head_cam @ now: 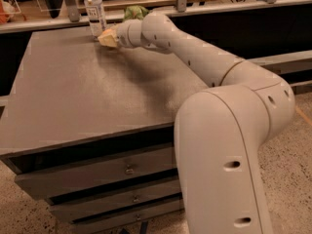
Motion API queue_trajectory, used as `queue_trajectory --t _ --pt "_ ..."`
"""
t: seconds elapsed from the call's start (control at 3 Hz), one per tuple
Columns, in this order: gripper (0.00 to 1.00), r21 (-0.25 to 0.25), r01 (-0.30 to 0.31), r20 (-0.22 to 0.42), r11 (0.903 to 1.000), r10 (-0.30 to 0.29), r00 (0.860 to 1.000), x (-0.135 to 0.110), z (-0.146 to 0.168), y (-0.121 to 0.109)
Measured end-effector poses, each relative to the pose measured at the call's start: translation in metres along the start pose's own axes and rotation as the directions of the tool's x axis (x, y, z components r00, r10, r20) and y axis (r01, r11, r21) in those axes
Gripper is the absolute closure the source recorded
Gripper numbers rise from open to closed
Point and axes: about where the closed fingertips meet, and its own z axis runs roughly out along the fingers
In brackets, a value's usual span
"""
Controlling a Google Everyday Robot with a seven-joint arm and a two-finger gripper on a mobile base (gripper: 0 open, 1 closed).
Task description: Move orange near blue plastic bottle
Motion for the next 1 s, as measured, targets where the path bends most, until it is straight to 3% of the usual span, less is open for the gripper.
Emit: queue_trajectory --t 0.33,1.0 --pt "0.82 0.015 -0.006 0.003 0.9999 0.005 1.0 -0.0012 0.0024 -0.0024" --pt "0.36 -0.007 -0.013 0.023 0.9999 0.013 1.0 -0.0035 0.0051 -0.0017"
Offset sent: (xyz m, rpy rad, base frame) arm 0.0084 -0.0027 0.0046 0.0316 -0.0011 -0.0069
